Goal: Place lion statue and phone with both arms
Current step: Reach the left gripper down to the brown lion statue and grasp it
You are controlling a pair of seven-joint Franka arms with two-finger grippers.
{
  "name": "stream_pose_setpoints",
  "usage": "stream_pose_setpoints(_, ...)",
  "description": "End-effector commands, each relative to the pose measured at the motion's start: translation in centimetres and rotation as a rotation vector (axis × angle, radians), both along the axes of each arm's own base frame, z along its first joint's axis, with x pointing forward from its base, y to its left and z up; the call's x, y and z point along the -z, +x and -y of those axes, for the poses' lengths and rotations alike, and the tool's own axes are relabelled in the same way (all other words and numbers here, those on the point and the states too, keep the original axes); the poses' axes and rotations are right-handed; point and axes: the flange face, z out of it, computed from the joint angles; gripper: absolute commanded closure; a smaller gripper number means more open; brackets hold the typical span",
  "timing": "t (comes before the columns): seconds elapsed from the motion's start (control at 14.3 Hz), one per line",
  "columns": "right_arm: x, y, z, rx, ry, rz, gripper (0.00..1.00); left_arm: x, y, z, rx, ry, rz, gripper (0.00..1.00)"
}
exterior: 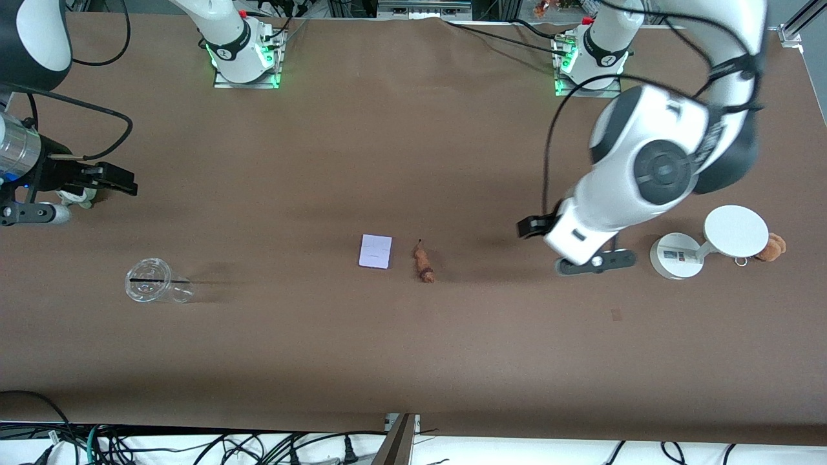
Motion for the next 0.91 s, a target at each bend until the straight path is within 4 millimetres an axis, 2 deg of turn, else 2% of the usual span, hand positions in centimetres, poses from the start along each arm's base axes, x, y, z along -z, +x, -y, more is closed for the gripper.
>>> stream_pose_setpoints(0.0, -0.5, 0.1, -1.1, -0.014, -0.002, 0.005, 0.00, 2.8, -0.6, 7.2, -0.091, -0.006, 0.035, 0.00)
stream_pose_setpoints(0.07, -0.4, 0.1, -2.0, -0.031, -0.003, 0.004, 0.00, 4.7, -1.4, 10.1, -0.123, -0.010, 0.050, 0.00)
stream_pose_setpoints(0.21, -0.3, 0.0, -2.3, -0.043, -0.001, -0.001, 0.00, 7.6, -2.6, 14.4, -0.175, -0.027, 0.086, 0.00)
stream_pose_setpoints(0.42, -0.3, 0.0, -3.1, -0.063, 0.000, 0.001, 0.00, 13.0, -3.6, 18.7, -0.243, -0.074, 0.145, 0.00)
stream_pose_setpoints(0.56, -0.3, -0.1, -3.1, -0.058, 0.001, -0.002, 0.00, 16.0, -3.6, 19.5, -0.250, -0.090, 0.167, 0.00)
stream_pose_setpoints(0.84, -0.2, 0.0, -3.1, -0.059, 0.000, -0.004, 0.00, 19.2, -2.7, 19.1, -0.294, -0.087, 0.182, 0.00)
